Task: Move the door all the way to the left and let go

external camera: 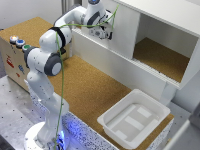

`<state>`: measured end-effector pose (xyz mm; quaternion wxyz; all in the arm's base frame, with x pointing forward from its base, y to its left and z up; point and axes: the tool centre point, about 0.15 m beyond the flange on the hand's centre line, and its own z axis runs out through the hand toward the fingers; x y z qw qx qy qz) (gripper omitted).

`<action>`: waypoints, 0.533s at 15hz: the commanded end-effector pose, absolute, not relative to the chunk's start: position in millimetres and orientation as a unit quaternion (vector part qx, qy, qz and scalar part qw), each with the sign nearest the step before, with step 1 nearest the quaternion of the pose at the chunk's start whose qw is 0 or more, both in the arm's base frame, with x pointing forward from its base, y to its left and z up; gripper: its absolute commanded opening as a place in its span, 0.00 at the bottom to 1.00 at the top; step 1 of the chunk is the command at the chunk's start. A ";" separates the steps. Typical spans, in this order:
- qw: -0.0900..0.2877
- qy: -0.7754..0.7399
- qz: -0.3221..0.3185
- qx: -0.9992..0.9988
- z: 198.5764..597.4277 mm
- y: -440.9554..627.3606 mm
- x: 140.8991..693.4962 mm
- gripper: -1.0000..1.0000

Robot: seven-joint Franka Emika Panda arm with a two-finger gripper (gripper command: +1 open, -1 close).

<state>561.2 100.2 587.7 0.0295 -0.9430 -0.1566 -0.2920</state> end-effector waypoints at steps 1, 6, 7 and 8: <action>-0.010 -0.159 -0.298 -0.941 568.1 137.5 557.1 0.00; -0.006 -0.168 -0.300 -0.939 570.3 152.7 559.7 0.00; -0.005 -0.170 -0.301 -0.938 570.6 155.7 560.6 0.00; -0.004 -0.172 -0.303 -0.937 571.7 158.2 560.6 0.00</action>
